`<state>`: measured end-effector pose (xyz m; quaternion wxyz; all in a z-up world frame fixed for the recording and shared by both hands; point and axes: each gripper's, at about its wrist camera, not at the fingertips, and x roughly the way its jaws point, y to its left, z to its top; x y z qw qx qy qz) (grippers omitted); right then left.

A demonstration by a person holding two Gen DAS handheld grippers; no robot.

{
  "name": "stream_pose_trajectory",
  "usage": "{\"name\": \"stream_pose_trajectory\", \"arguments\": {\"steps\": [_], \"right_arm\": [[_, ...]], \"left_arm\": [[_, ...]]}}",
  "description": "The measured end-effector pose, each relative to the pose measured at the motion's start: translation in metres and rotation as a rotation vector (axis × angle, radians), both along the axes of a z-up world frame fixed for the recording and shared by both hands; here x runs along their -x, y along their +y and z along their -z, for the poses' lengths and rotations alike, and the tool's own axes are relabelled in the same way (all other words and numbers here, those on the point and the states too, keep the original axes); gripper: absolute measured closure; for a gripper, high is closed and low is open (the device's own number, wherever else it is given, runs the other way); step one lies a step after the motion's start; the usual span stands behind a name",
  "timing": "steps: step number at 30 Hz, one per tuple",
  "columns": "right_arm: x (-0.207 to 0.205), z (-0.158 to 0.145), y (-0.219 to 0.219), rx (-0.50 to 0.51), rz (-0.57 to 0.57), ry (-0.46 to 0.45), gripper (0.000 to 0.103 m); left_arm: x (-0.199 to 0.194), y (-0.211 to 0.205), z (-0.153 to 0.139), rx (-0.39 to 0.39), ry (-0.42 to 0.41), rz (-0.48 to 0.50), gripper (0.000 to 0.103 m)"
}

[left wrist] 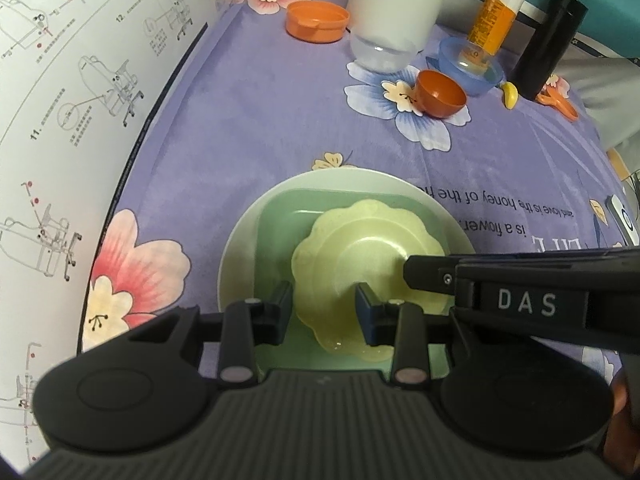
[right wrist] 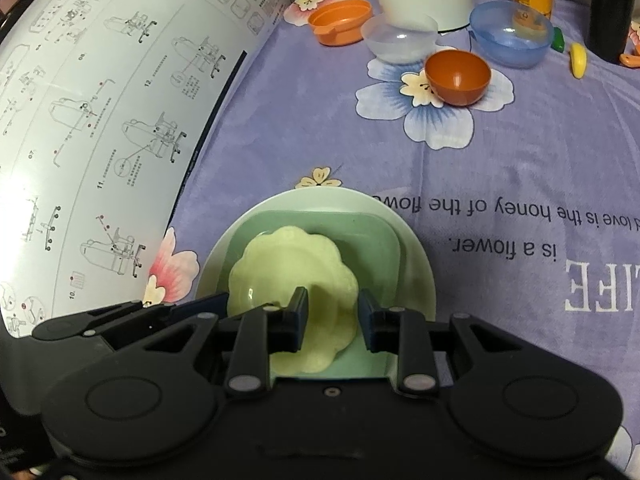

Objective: Organize plates and bowls
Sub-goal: 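Open both grippers to release the yellow plate, then move both grippers to the blue transparent bowl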

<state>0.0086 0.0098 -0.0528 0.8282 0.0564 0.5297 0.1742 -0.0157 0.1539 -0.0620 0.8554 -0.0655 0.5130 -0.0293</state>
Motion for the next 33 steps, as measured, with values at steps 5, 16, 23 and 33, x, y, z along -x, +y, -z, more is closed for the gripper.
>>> {"name": "stream_pose_trajectory", "arguments": {"steps": [5,16,23,33], "right_arm": [[-0.003,0.0,0.0,-0.012,0.0,-0.012,0.068],[0.004,-0.028,-0.019,0.001,0.007,-0.139,0.0],[0.008,-0.029,-0.036,-0.001,0.043,-0.137,0.0],[0.013,-0.03,-0.049,-0.033,0.084,-0.131,0.0]], "left_arm": [[-0.001,0.0,-0.001,-0.002,-0.015,0.001,0.06],[0.015,-0.002,-0.026,-0.074,-0.19,0.0,0.0],[0.012,0.0,-0.024,-0.034,-0.162,-0.029,0.0],[0.01,-0.007,-0.025,-0.035,-0.138,-0.032,0.0]]}}
